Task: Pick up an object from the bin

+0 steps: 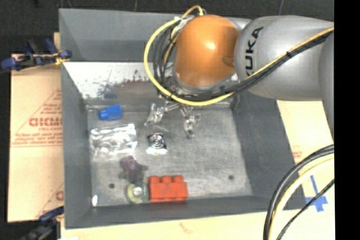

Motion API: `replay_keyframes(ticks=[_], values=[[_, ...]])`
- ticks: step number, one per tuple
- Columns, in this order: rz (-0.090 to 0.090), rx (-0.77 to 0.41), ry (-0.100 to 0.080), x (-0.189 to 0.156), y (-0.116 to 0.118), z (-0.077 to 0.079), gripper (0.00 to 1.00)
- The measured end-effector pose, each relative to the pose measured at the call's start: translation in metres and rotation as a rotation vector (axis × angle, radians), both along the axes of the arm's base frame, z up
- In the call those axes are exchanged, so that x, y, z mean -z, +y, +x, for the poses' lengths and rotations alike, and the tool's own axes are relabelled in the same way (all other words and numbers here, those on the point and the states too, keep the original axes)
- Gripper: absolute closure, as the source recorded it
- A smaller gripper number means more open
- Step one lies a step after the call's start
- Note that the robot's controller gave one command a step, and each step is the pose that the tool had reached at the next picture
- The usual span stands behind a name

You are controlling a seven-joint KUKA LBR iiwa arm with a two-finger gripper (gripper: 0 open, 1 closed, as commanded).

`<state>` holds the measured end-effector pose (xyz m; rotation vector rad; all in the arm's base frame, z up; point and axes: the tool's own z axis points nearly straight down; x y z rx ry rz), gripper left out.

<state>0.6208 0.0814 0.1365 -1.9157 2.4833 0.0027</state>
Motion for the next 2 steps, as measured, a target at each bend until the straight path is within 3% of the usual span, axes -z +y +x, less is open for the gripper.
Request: replay_keyframes(ticks=[1, 2], values=[[-0.001, -0.096, -0.004, 0.0504, -0.0013, 0.0068, 0.00], [-0.002, -0.135, -0.006, 0.0452, -0.0029, 0.0062, 0.00]])
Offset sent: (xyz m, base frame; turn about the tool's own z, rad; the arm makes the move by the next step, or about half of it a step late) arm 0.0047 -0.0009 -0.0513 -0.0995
